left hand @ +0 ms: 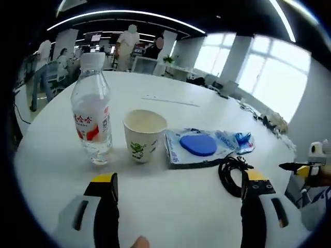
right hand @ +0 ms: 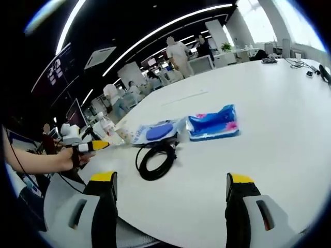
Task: Arrange the tabletop items into an orderly group along one side of the table until the central work area is clear of visible clutter.
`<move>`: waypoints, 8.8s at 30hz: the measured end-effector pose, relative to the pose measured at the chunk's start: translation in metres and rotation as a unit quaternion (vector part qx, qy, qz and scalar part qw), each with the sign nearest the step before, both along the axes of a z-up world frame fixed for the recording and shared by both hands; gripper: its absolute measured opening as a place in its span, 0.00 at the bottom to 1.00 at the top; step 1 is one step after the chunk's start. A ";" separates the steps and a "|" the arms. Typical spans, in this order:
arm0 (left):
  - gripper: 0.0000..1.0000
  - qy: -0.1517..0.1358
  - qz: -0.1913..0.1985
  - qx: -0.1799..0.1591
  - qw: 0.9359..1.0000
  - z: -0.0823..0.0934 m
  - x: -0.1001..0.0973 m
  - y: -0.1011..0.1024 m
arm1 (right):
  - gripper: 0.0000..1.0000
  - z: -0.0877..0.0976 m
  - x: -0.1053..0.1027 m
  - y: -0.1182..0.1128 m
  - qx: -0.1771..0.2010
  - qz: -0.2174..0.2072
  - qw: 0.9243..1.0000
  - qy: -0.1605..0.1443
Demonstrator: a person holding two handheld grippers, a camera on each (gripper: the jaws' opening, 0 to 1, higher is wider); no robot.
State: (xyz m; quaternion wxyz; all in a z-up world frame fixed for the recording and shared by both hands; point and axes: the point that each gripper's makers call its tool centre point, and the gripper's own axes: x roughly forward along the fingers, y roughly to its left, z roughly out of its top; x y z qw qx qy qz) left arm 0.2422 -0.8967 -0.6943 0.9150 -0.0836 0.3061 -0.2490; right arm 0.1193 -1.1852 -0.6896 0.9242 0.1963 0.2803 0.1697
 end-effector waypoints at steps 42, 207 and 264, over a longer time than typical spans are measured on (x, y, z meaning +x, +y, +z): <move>0.93 0.031 -0.040 0.038 0.998 -0.016 -0.024 -0.104 | 0.79 -0.019 0.067 0.041 0.009 0.171 0.985 -0.009; 0.80 0.076 -0.058 0.225 0.970 -0.058 -0.010 -0.170 | 0.72 -0.038 0.084 -0.030 -0.129 0.125 0.980 -0.085; 0.97 0.015 0.039 0.040 0.998 0.071 -0.084 0.106 | 0.94 0.059 -0.010 -0.021 -0.093 -0.077 0.990 -0.079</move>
